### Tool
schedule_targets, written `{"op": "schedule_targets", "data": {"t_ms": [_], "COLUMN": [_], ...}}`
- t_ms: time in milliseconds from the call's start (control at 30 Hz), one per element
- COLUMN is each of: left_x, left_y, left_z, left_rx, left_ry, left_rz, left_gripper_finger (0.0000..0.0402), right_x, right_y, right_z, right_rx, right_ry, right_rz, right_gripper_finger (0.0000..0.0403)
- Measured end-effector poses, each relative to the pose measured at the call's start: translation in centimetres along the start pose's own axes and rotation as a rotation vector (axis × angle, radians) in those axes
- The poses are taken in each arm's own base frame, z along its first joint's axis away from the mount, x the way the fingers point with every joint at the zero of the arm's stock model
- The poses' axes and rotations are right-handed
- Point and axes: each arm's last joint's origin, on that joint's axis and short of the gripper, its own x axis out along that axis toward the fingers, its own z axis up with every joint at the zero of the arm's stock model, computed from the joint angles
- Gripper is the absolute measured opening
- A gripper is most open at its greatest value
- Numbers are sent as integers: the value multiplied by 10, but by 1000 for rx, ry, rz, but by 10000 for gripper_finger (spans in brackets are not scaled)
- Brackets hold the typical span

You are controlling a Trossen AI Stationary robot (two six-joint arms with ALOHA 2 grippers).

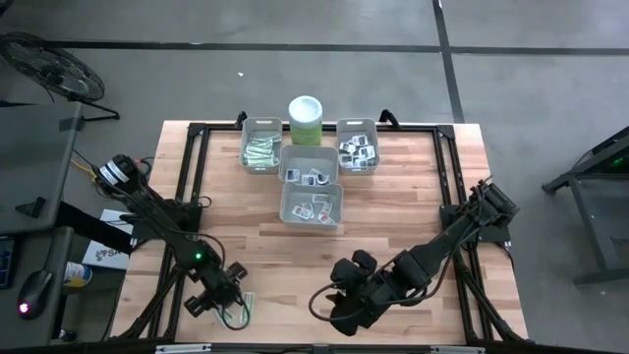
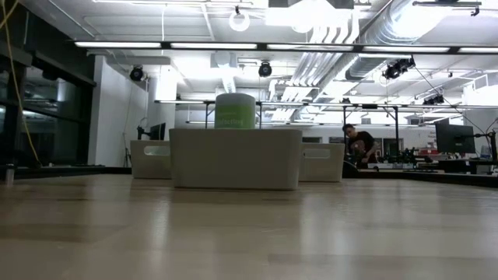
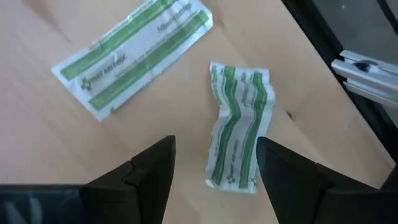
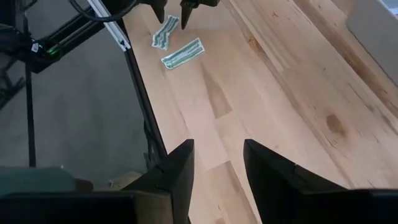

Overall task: Pick & Place First Aid Supplies
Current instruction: Put the left bandage pack into the left bin

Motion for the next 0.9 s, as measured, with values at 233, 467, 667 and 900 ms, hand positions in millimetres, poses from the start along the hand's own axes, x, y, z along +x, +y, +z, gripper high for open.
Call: {"op": "schedule_targets", "data": {"t_ms": [233,467,667,900], "left_x": [14,16,16,17], "left_y": [4,3,1,0], "left_z": [0,1,1,-1], "left_rx": [-4,-7,-12,-18], "left_ry": [24,28,35,52], "left_rz": [-8,-61,-117,-154], "left_gripper_finger": [223,223,223,223], "right_x": [0,0,-1,-2], "right_y": [0,0,1,5], "right_z": [0,0,-1,-5], "right_rx": [40,66,82,84], "right_ry": [0,0,4,5], "right_rz": [1,4,8,26], "right_gripper_finger": [134,134,134,134]}}
